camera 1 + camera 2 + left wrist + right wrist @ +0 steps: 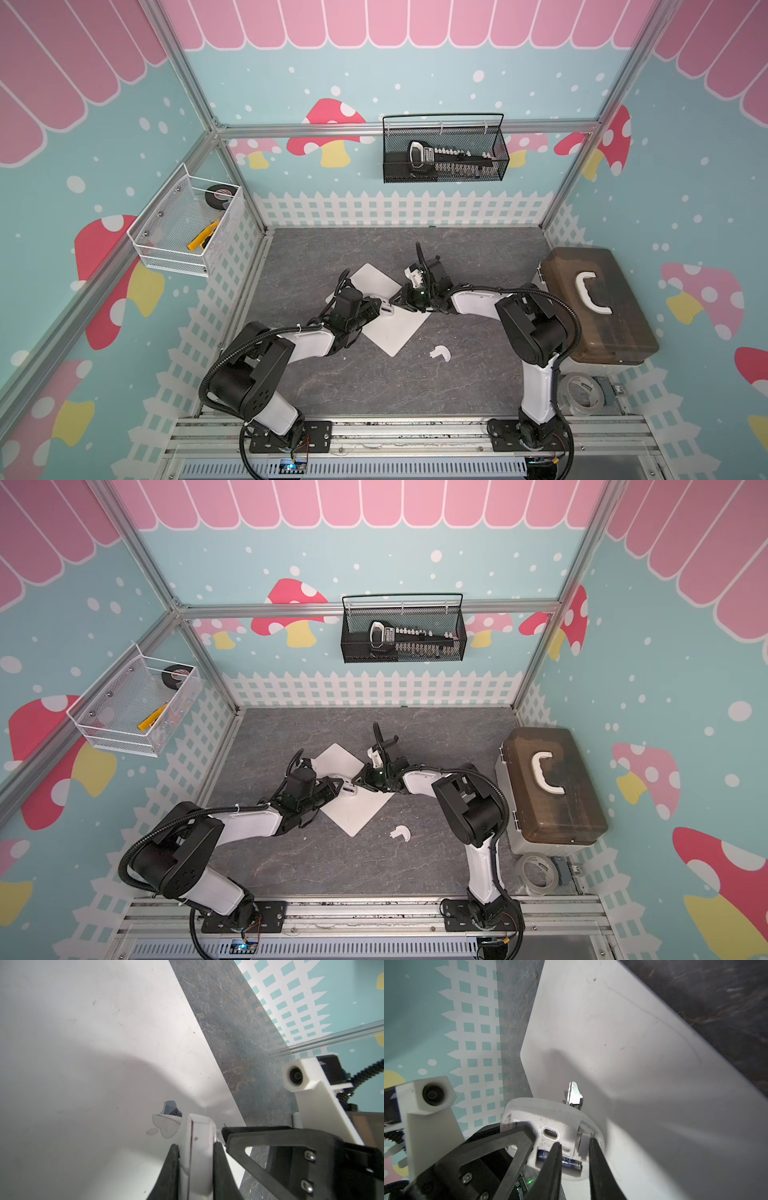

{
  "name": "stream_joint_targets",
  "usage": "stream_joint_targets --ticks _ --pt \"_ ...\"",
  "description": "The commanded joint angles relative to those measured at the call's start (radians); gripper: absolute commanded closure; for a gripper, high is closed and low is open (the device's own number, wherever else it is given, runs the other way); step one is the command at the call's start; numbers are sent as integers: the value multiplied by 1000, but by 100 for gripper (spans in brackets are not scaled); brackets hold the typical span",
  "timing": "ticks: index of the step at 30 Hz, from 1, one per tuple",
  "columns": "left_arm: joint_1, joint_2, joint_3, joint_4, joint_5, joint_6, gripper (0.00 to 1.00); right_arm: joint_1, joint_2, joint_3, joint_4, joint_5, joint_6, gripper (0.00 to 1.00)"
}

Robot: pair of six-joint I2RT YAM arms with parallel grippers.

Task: Insert the wireless mouse receiver into the laptop
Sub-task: Take out the USB plug from the mouse.

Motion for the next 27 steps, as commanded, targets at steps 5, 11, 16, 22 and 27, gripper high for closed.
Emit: stream_joint_targets --ticks 5,11,16,22,27 --pt "-1 28 -45 -132 -2 23 100 8 35 27 -25 7 -13 79" --pt "-1 26 -47 -128 -2 23 100 9 43 32 -27 8 -10 83" --pt "-1 26 -48 -126 -1 23 100 8 51 42 -29 6 -9 89" --pt "-1 19 -50 -125 -5 25 100 9 41 41 -37 13 -13 97" --pt "3 -5 -52 -142 -18 31 100 4 -31 31 -94 74 -56 98"
